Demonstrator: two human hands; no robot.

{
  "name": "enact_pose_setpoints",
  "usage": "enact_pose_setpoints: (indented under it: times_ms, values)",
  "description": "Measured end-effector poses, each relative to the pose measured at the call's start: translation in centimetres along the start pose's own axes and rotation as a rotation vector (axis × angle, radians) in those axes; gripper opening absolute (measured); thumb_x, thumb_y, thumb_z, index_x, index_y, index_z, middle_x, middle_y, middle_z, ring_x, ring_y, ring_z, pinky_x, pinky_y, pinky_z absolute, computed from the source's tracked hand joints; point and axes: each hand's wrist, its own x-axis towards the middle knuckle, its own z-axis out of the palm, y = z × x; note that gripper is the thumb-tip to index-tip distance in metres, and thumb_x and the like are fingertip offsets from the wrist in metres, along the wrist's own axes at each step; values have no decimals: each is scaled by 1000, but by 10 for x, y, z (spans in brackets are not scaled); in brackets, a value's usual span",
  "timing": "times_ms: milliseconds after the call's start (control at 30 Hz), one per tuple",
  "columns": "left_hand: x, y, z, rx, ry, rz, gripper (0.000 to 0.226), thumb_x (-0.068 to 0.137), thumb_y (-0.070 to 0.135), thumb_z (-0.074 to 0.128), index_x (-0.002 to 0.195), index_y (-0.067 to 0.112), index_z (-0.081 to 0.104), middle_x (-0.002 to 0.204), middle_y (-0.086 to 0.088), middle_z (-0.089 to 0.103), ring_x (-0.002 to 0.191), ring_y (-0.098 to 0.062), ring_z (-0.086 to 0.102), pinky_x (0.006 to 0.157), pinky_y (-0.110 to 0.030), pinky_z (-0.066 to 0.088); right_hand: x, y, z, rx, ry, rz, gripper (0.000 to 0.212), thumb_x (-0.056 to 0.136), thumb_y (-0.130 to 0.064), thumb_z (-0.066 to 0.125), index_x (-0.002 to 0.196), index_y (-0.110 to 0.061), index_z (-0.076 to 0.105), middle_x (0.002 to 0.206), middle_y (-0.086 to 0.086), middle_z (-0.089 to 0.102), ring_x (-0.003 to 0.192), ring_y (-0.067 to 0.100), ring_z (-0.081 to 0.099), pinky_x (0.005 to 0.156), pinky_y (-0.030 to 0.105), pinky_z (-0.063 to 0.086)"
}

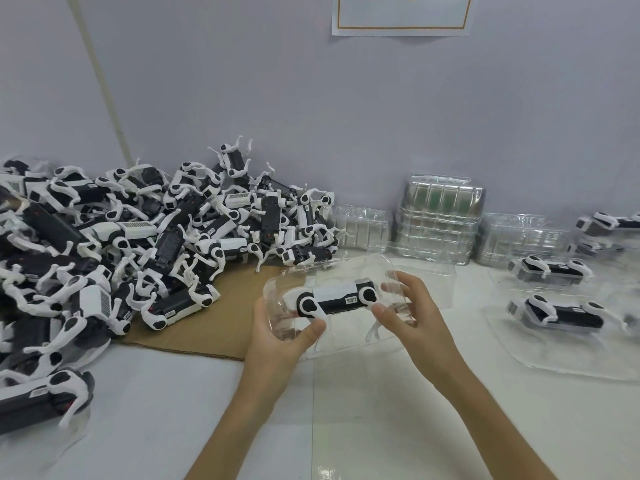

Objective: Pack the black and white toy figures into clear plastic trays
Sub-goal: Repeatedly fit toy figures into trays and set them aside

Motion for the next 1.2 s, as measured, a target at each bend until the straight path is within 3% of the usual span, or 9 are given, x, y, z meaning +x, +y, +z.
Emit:
enact_pose_setpoints:
  times_ms: [133,300,567,633,733,800,900,1033,1200]
  values:
    - [0,0,1,38,14,49,99,58,46,88,142,38,37,124,5,64,111,-9,64,93,-53,54,-2,-1,-1,-62,60,-46,57,74,-53,71,126,-45,48,124,-22,54,95,0,56,72,11,46]
    - [0,-1,0,95,42,92,96,60,42,85,143,36,37,124,11,60,103,6,61,79,-11,51,-3,-2,-1,-99,66,-37,61,76,-52,71,131,-43,46,126,-24,52,101,-1,56,73,17,46]
    - [5,-4,-9,-18,69,-127,59,79,48,75,134,36,55,128,10,63,115,-23,60,83,-36,48,2,2,-5,-100,-59,407,42,91,-46,64,128,-34,48,113,-8,62,83,15,66,65,27,49]
    - [5,-4,-8,20,56,-153,47,85,39,71,130,34,60,127,6,65,126,-34,52,99,-50,45,3,5,-9,-196,-54,436,46,93,-43,61,135,-31,49,129,-6,59,102,16,64,82,30,48]
    - [2,-4,-6,155,7,-97,46,88,32,72,132,32,59,130,15,63,130,-19,52,110,-40,42,0,3,-9,-568,84,179,62,96,-36,60,151,-28,34,158,-5,31,143,15,35,116,40,30]
    - [0,-4,-6,209,-35,-59,43,91,21,69,132,30,59,127,18,62,116,7,57,90,-10,44,-6,-8,-3,-546,168,-128,58,94,-29,63,148,-29,41,158,-8,33,143,10,33,117,36,27]
    - [0,-3,-2,274,-117,-52,36,96,20,62,130,31,58,125,16,63,97,17,60,75,-2,43,-18,-19,16,-616,-2,-399,50,94,-38,59,142,-35,49,154,-19,36,143,-1,28,117,24,16]
    - [-4,-2,6,206,-195,-119,28,104,30,39,123,43,55,126,16,62,100,-2,68,86,-18,48,-27,-9,37,-848,-272,-363,45,96,-48,45,142,-45,43,156,-24,30,147,1,18,117,25,-5]
    - [-4,-2,7,241,-174,-116,33,106,33,35,134,37,52,135,14,55,100,-7,69,89,-17,48,-13,4,15,-837,-157,-189,40,95,-22,53,130,-41,56,154,-22,35,148,7,20,116,30,9]
